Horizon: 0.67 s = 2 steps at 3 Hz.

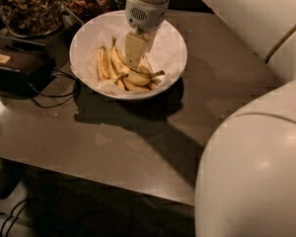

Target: Pick banana from white bowl

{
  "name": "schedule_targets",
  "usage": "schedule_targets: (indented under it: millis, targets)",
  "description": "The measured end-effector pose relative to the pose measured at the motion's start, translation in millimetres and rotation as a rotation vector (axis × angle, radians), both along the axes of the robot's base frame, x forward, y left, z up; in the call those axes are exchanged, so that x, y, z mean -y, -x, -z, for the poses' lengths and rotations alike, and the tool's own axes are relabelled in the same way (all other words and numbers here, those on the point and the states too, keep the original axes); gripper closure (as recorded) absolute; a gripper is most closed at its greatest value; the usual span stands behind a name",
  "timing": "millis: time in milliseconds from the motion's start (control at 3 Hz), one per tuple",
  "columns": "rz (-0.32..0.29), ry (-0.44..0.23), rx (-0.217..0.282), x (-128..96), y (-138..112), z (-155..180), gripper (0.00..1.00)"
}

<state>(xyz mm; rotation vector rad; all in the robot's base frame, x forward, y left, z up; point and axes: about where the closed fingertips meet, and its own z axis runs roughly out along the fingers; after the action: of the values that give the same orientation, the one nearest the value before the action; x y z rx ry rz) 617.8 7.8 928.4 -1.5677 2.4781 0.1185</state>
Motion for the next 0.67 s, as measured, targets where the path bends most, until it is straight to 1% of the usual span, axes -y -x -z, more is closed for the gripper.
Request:
schedule_targets:
  millis: [667]
  targets:
    - [-0.006, 0.009, -0.01, -1.2, -2.8, 5.7, 0.45]
